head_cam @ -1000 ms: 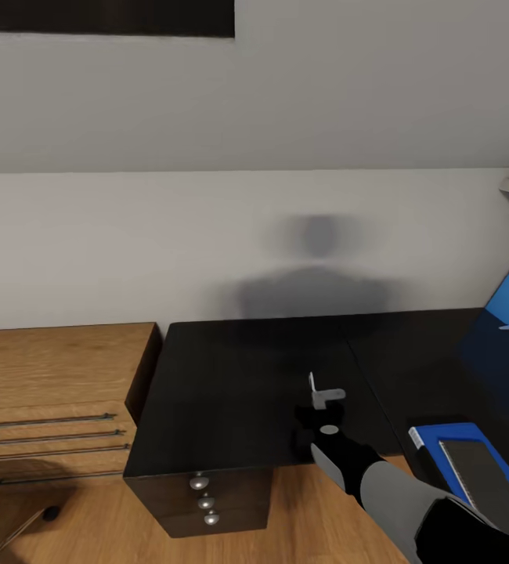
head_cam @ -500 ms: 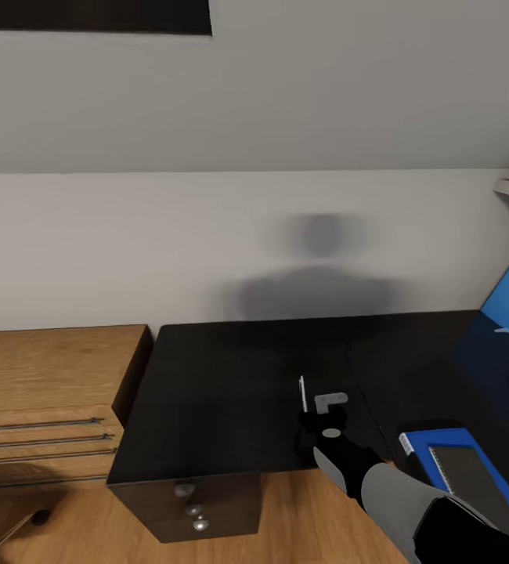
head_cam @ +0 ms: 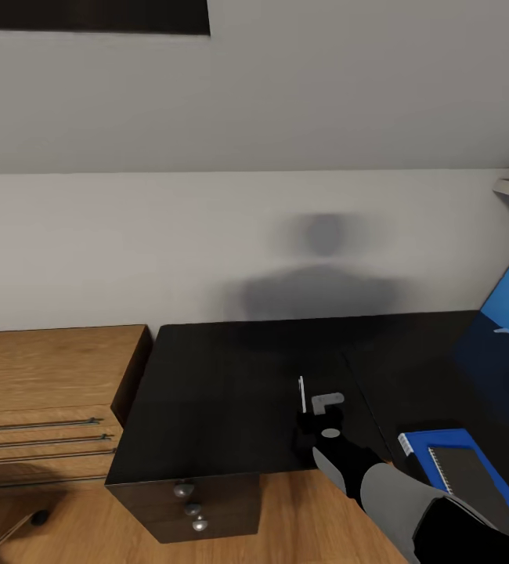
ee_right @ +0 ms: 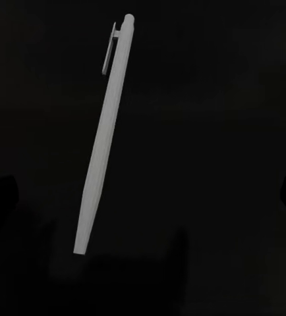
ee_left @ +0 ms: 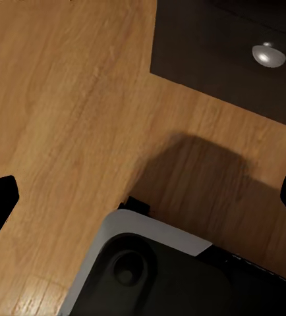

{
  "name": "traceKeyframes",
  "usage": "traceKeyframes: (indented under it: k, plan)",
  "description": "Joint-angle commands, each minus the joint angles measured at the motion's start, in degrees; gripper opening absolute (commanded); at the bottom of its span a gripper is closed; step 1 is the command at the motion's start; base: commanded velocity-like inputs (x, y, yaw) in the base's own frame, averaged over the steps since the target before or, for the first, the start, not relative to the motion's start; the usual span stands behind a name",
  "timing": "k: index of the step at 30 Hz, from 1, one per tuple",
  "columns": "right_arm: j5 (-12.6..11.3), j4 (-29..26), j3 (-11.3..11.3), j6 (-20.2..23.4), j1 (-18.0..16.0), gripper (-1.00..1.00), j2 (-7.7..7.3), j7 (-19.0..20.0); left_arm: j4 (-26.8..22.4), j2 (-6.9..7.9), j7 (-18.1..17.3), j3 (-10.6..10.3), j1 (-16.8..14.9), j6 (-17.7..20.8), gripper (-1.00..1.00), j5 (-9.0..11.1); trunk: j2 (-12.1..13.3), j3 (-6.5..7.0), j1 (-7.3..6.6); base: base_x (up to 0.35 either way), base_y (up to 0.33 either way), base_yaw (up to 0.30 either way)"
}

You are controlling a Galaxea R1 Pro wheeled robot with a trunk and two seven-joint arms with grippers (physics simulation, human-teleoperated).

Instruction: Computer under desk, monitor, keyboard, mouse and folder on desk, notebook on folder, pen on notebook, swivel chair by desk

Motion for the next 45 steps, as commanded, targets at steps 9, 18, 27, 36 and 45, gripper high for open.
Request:
traceKeyframes:
  k: [9,18,27,36,45]
  plan:
    - [-0.65,0.04,0.54,-0.26,-0.06,1.0,0.11,-0.09,4.66,2.16,-1.26,-0.45,-0.04,-2.48,1.0,0.45,-0.07,-0.08,0.01,0.0,0.0,0.0]
    - [-0.7,-0.11,0.45,-0.26,-0.06,1.0,0.07,-0.08,6.36,2.5,-3.44,-0.22,-0.05,-5.19,1.0,2.02,-0.07,-0.08,0.01,0.0,0.0,0.0]
    - [-0.7,-0.25,0.37,-0.26,-0.06,1.0,0.06,-0.17,6.49,2.42,-3.63,-0.21,-0.05,-5.48,1.0,3.89,-0.07,-0.08,0.01,0.0,0.0,0.0]
    - [-2.0,-0.36,-0.63,0.29,-0.06,1.0,0.09,-0.18,6.5,2.29,-3.65,-0.26,-0.05,-5.56,1.0,4.0,-0.07,-0.08,0.01,0.0,0.0,0.0]
    - [-3.2,-3.42,-0.96,9.56,-4.55,1.0,0.15,-0.23,6.5,2.22,-3.65,-0.34,-0.05,-5.56,1.0,3.94,-0.07,-0.08,0.01,0.0,0.0,0.0]
